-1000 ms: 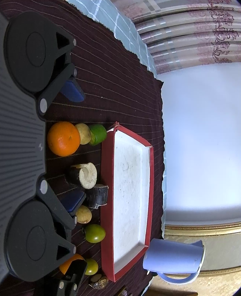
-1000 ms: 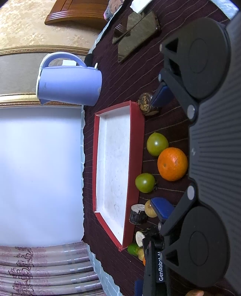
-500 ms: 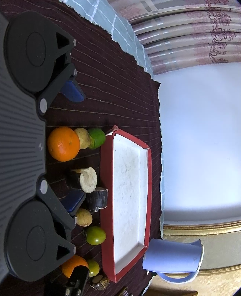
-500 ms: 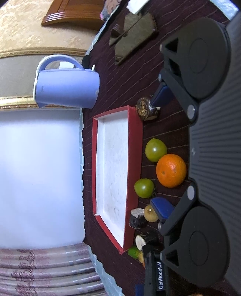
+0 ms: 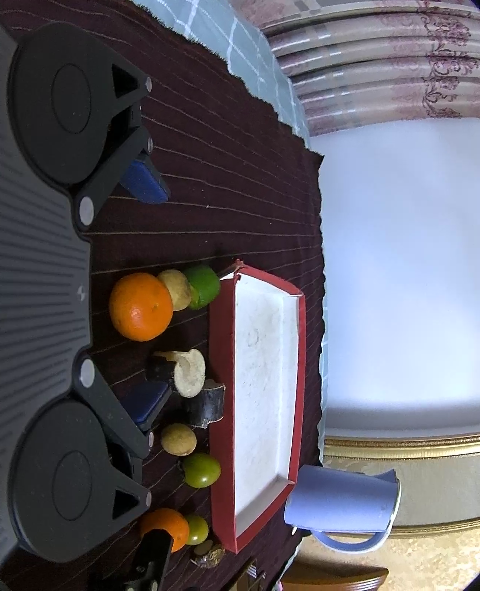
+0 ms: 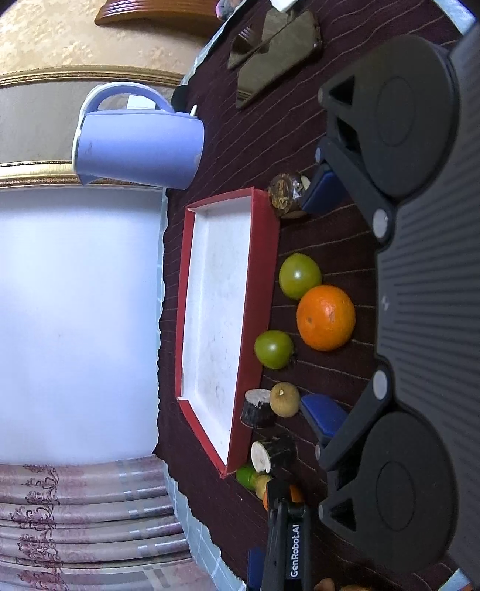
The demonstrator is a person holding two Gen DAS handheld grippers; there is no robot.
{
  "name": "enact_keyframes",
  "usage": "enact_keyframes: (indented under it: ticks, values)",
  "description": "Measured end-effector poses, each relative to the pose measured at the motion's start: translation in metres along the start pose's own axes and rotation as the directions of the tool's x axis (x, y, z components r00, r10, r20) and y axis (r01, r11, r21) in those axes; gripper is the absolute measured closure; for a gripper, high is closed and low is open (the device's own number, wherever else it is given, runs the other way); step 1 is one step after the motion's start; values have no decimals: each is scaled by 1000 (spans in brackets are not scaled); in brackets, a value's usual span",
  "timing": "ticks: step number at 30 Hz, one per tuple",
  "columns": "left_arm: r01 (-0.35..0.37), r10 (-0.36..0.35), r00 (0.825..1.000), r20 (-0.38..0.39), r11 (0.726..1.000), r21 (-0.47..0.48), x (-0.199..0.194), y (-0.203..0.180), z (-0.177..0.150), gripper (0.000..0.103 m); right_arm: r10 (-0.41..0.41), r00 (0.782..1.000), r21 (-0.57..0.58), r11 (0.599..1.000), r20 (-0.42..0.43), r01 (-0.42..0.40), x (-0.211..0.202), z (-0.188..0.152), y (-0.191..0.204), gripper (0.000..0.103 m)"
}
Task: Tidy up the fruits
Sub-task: 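Move both grippers toward the two oranges in the row of items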
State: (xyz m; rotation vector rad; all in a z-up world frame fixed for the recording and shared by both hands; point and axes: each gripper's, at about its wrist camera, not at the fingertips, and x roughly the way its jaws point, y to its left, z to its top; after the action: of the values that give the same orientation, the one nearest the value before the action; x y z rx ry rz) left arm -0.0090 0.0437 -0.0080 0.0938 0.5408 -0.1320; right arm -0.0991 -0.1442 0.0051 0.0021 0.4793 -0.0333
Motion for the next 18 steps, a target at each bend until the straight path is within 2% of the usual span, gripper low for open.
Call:
enact_keyframes:
  ticks: [7, 11, 18]
  values:
    - [18, -18, 1000, -22, 1000, -12, 3, 10, -4, 0, -1, 999, 28, 1000, -35, 2, 4, -4, -5, 0]
    - [20, -22, 999, -36, 999, -39, 8, 15, -4, 0, -9, 999, 25, 1000, -33, 9, 5, -6, -5, 9]
    - [14, -16, 998, -65, 999, -41, 16, 11, -4, 2, -3, 999, 48, 999, -43, 5, 7, -10, -10, 9]
